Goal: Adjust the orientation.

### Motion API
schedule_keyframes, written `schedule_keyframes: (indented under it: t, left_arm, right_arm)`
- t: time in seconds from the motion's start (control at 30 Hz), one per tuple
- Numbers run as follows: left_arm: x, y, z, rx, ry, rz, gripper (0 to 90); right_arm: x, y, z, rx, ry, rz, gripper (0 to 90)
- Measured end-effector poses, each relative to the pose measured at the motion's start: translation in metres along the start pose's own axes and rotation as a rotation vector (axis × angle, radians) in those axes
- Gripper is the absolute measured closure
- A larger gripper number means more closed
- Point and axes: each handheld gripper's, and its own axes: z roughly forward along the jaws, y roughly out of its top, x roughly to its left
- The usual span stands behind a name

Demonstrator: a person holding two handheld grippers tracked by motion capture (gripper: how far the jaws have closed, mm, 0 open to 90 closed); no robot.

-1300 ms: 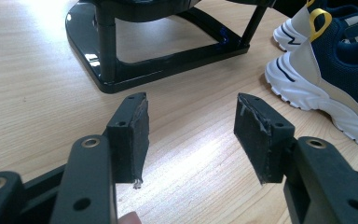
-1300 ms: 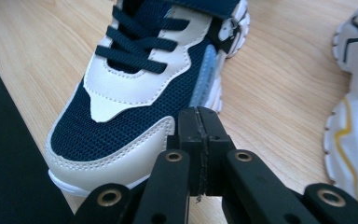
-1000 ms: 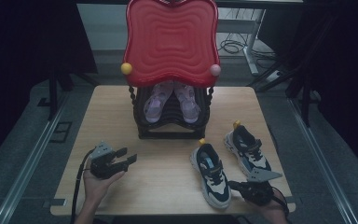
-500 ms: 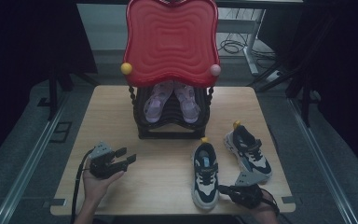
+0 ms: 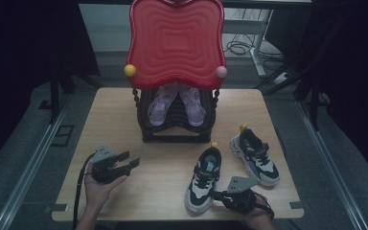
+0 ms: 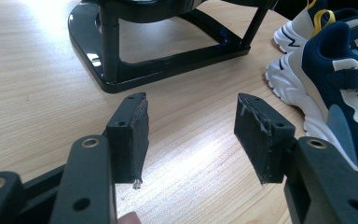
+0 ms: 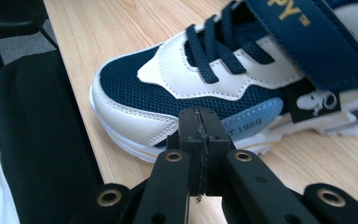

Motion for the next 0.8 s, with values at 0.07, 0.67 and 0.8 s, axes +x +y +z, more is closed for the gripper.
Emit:
schedule_keyframes:
  t: [0.07, 0.67, 0.8]
  left_arm:
    - [0.000, 0.000, 0.000, -0.001, 0.000, 0.000, 45.3]
    - [0.002, -0.001, 0.001, 0.009, -0.001, -0.004, 45.2]
    - [0.004, -0.002, 0.001, 0.010, 0.001, -0.008, 45.1]
  right_arm:
    - [0.002, 0.003, 0.004, 0.000, 0.005, -0.008, 89.9]
    - [0.020, 0.046, 0.055, 0.023, -0.019, -0.052, 89.9]
    - [0.021, 0.058, 0.067, 0.031, -0.043, -0.045, 90.0]
